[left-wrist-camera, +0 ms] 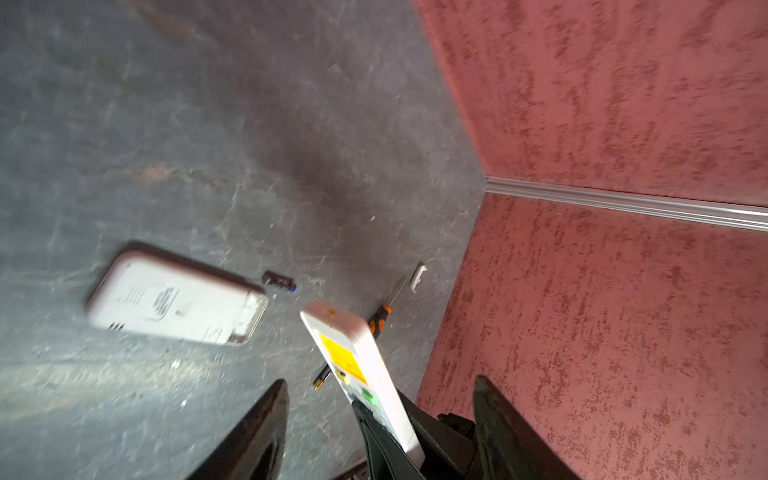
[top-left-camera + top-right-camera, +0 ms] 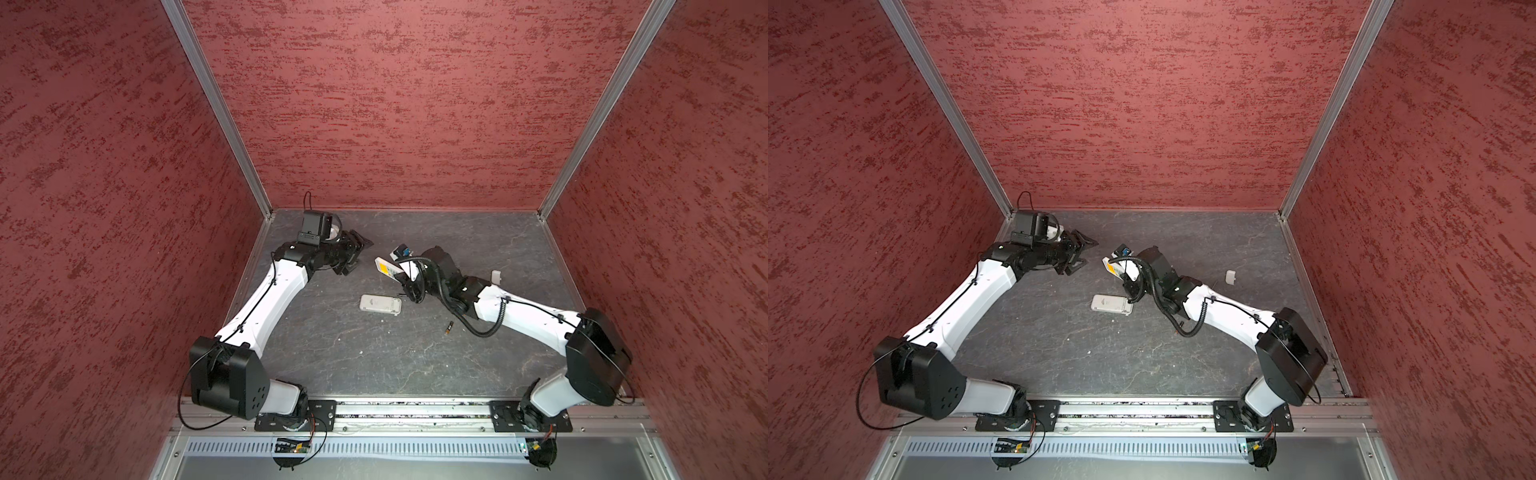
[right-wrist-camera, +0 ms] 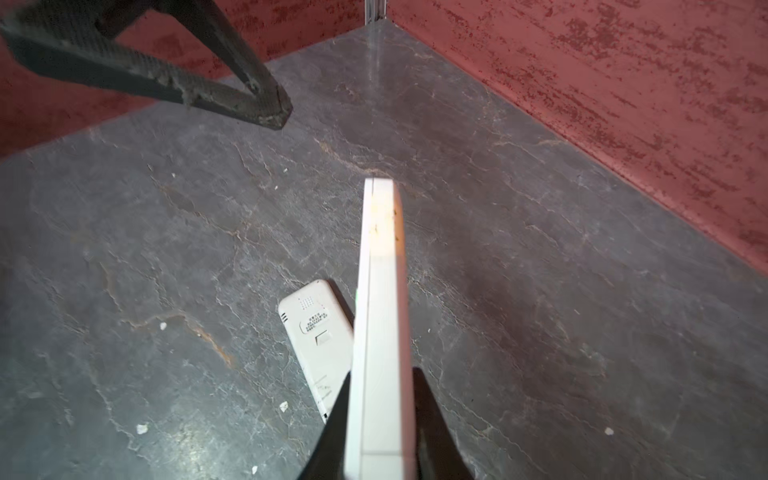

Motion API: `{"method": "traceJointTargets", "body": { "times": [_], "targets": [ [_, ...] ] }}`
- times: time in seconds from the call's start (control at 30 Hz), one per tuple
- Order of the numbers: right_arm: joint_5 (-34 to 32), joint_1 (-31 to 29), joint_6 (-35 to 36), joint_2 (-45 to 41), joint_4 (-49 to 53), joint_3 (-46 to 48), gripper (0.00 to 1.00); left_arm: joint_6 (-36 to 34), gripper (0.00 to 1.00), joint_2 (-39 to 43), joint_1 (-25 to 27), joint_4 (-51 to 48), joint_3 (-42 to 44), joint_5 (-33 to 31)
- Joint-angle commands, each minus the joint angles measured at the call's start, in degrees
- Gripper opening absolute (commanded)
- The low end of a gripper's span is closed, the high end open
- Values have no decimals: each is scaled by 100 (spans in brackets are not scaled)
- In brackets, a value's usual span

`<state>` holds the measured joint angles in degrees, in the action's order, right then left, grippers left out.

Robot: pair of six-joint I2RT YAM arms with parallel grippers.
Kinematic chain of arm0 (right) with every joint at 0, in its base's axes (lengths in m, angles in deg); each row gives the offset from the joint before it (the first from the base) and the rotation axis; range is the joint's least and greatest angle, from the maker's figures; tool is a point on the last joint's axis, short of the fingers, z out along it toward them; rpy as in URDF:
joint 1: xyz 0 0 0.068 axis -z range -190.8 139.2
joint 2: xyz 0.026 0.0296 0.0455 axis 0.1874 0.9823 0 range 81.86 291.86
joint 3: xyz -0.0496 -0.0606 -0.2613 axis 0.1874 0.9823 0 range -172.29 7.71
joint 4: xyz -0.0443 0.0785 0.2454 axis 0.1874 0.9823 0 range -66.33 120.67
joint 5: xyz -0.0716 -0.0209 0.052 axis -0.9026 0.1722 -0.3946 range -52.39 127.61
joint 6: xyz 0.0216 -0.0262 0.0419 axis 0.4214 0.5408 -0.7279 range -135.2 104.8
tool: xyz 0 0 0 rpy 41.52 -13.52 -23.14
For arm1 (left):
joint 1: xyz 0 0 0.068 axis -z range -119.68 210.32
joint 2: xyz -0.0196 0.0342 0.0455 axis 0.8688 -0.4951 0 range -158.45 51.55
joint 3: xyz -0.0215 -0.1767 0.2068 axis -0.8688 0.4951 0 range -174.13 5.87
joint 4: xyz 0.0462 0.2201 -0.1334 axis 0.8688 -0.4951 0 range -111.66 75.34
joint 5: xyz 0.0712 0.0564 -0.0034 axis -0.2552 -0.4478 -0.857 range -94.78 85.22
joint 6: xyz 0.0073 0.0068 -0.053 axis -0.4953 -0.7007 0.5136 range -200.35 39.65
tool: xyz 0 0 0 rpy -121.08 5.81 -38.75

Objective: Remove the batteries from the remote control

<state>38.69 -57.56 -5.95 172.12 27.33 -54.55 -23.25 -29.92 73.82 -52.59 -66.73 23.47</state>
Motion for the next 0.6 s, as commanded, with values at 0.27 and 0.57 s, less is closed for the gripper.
{"method": "traceJointTargets", "body": {
  "times": [0.27, 0.57],
  "targets": [
    [-1415, -809, 1006, 185, -83, -410, 0, 235, 67, -738, 496, -947, -309, -1],
    [-1593, -974, 1057, 171, -168, -436, 0, 137, 39, -1226, 578, -1179, -578, -155]
  ]
}}
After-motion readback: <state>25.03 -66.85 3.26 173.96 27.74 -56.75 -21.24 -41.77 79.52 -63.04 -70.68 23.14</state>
